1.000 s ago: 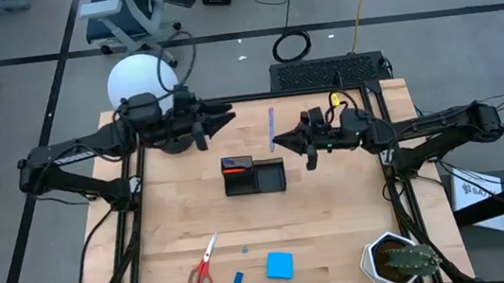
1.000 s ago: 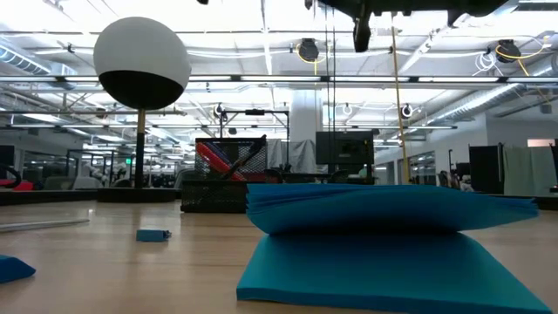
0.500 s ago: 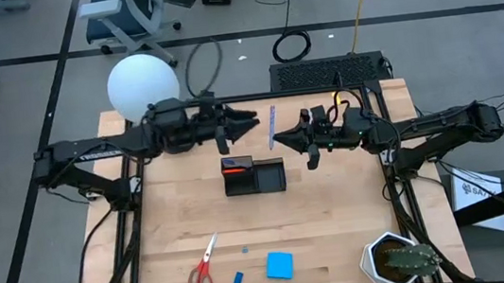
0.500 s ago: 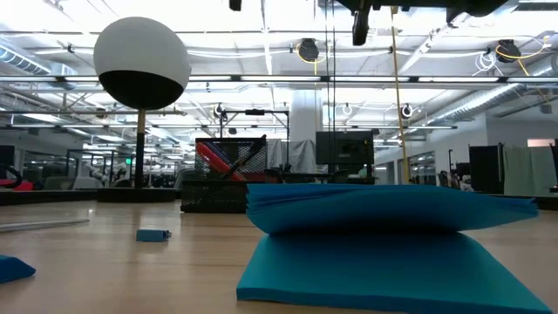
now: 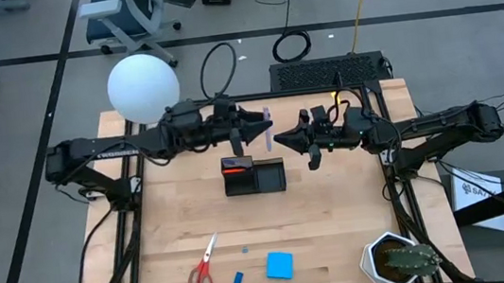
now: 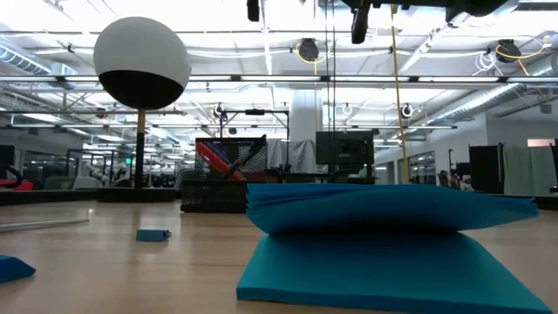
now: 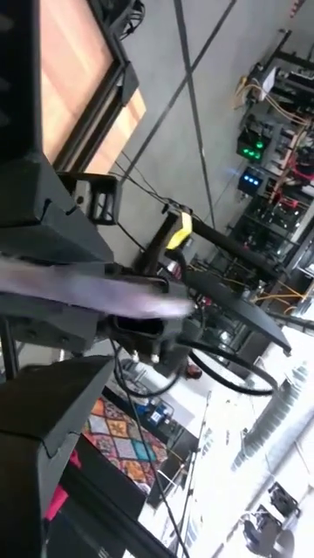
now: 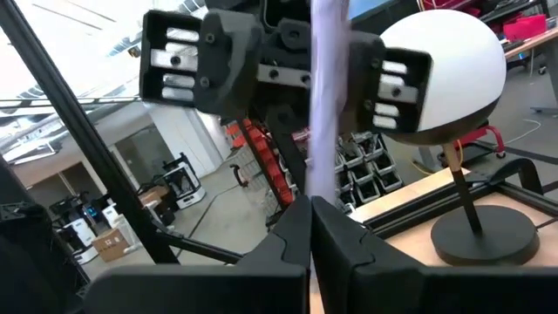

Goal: Pick and place office supplies into organizer
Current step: Put the purple pen into the desk organizer

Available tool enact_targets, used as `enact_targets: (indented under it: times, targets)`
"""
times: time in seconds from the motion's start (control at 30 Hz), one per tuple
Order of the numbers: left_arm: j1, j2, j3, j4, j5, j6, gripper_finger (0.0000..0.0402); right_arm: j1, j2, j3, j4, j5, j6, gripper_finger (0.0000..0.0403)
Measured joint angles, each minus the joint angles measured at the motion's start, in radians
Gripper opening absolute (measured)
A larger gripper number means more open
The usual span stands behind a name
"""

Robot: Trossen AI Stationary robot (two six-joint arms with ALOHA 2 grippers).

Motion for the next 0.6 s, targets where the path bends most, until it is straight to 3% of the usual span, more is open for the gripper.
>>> enact_targets:
  times: [0.6]
  targets:
    - [0.007, 0.046, 0.0, 0.059, 0.032, -0.011, 0.0186, 0.0, -0.001, 0.0, -0.047, -0.025, 0.042, 0.0]
